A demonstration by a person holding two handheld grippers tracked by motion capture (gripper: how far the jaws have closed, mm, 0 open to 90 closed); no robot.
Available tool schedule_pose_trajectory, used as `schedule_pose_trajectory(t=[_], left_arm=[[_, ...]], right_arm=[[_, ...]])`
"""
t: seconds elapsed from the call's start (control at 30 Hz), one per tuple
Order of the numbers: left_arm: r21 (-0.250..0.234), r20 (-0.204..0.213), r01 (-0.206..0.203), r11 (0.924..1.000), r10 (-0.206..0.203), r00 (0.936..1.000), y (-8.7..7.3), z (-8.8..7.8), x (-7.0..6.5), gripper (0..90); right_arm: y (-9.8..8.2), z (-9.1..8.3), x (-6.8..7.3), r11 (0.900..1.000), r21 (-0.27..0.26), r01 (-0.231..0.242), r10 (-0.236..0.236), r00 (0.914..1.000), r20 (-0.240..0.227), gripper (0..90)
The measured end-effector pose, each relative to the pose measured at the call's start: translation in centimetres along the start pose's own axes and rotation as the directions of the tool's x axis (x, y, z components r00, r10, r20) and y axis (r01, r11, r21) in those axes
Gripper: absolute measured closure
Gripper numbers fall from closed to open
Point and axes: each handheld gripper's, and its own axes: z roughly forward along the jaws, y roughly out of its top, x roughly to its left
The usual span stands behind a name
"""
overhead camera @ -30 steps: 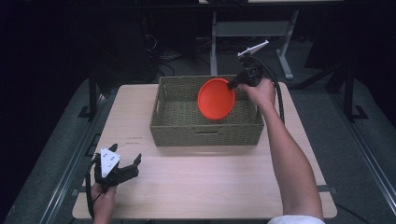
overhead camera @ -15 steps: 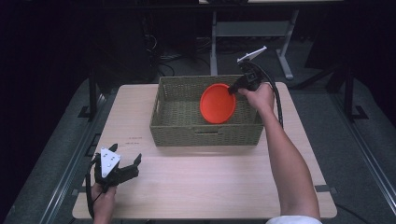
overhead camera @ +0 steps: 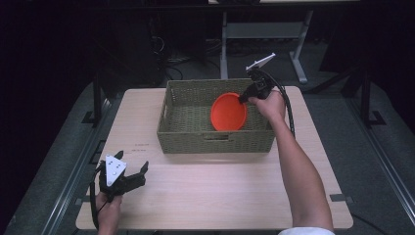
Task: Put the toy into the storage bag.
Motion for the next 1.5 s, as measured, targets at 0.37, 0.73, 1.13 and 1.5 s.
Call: schedule_pose_trajectory(t=[0.37, 0.73, 1.13, 1.5], left_arm=[[0.000, 0.001, -0.001, 1.0000, 0.001, 1.0000, 0.0, 0.0, 0.0, 12.7], [-0.003, 0.001, 0.002, 1.0000, -0.002, 1.0000, 0.0, 0.0, 0.0, 12.7], [0.002, 0.004, -0.002, 1.0000, 0.002, 1.0000, 0.0, 0.0, -0.1, 12.7], [0.002, 0.003, -0.002, 1.0000, 0.002, 1.0000, 0.0, 0.0, -0.1, 12.7]], right_arm=[[-0.5, 0.7, -0.5, 0.999, 0.032, -0.007, 0.007, 0.9999, 0.013, 81.5], [-0.5, 1.9, -0.3, 0.997, 0.074, 0.011, -0.014, 0.9993, 0.035, 81.4], [-0.8, 2.0, -0.6, 0.995, 0.095, -0.004, 0.000, 0.9990, 0.044, 80.6], [-0.9, 1.7, -0.7, 0.995, 0.098, -0.002, -0.004, 0.9979, 0.064, 75.1]])
